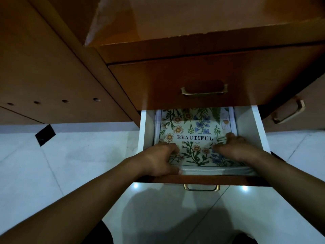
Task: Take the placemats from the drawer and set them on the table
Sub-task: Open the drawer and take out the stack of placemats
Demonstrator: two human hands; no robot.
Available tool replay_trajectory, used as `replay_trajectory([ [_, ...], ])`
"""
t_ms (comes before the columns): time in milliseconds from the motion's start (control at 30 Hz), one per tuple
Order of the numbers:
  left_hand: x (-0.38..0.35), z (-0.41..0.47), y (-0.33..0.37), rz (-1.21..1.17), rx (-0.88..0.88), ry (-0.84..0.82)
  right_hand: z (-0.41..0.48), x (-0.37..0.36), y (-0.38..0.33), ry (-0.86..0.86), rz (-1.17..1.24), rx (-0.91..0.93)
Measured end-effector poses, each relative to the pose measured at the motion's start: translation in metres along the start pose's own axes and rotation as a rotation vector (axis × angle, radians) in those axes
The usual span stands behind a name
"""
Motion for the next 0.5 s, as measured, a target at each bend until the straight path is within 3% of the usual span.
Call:
replay_trajectory([
  [167,-0.004,0.005,0.001,0.032,-0.005,-0.026,0.009,-0.008,0.007,0.018,0.085,-0.041],
  [367,-0.023,0.016,0.009,0.137,-0.054,-0.204,0.007,-0.012,0.014,-0.005,0.024,-0.043],
  [500,-0.027,0.021,0.018,0.154,-0.106,-0.156,0.002,-0.018,0.011,-0.050,-0.027,-0.027],
])
Point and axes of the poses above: each hand's wrist, its own z-axis towards the middle knuckle, its own x-axis out of the back of the hand, y = z × x, the point moved 10 cm from there along z, towards the middle knuckle, and after that the axes turned 8 degrees about z, right-handed, at the moved point
